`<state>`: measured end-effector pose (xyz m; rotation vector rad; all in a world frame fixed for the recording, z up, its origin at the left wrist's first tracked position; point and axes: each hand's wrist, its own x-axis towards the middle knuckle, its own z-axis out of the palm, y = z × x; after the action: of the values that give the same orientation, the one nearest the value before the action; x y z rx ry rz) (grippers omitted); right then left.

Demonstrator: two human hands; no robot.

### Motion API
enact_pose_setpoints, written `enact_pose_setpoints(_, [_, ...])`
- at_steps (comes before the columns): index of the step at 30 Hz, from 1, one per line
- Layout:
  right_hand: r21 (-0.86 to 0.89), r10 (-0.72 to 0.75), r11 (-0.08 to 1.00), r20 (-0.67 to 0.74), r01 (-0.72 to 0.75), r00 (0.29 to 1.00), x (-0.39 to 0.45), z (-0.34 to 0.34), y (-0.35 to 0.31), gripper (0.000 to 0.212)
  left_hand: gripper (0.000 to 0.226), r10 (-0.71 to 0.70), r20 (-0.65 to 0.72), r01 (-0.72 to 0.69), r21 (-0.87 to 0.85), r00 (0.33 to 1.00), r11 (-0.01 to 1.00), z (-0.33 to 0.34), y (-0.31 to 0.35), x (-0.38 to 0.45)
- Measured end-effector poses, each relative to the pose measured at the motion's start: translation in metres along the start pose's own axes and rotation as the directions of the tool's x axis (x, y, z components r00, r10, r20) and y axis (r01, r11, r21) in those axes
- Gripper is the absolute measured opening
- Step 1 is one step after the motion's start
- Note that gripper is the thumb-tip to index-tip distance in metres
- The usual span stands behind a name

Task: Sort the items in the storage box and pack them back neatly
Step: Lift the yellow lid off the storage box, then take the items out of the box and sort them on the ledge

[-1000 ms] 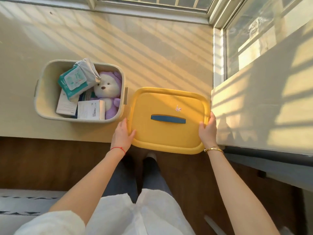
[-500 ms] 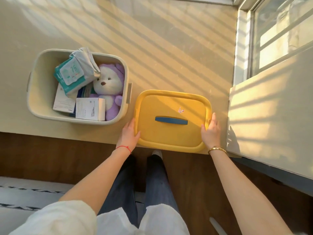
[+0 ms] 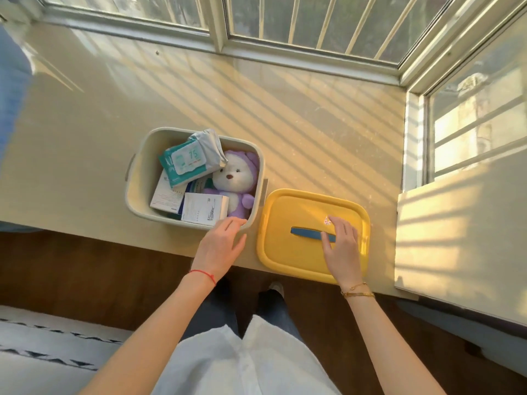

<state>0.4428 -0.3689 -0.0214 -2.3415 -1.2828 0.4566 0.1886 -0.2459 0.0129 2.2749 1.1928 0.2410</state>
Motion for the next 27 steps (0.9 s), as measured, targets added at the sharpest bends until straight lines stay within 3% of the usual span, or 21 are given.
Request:
enact_pose_setpoints(6, [0.047,-0.11,0.993,-0.041,0.112,0.993,0.016,0.039,-0.116,0.04,0.035,-0.059,-0.082,0.066,0.079,0.995,0.995,-0.089,-0.088,0.025])
enact_pose_setpoints(9, [0.082,-0.091,0.992,-0.061,0.096,0.994,0.026,0.067,-0.167,0.039,0.04,-0.062,-0.079,0.068,0.074,0.995,0.995,-0.12,-0.132,0.052])
enact_pose_setpoints(12, [0.124,-0.045,0.991,-0.026,0.048,0.999,0.037,0.095,-0.205,0.038,0.046,-0.058,-0.012,0.058,0.05,0.998,0.997,-0.137,-0.164,0.085])
enact_pose_setpoints(16, [0.056,-0.037,0.998,0.072,0.033,0.997,0.051,0.124,-0.232,0.043,0.057,-0.024,0.129,0.021,0.026,0.991,0.999,-0.139,-0.196,0.13])
enact_pose_setpoints(19, [0.013,-0.024,1.0,0.167,0.022,0.986,0.064,0.14,-0.24,0.046,0.072,-0.074,0.249,0.063,0.052,0.966,0.997,-0.129,-0.209,0.155])
enact_pose_setpoints(27, [-0.269,-0.017,0.956,0.339,0.115,0.941,0.073,0.155,-0.243,0.043,0.079,-0.042,0.374,0.036,0.024,0.926,0.999,-0.102,-0.222,0.181])
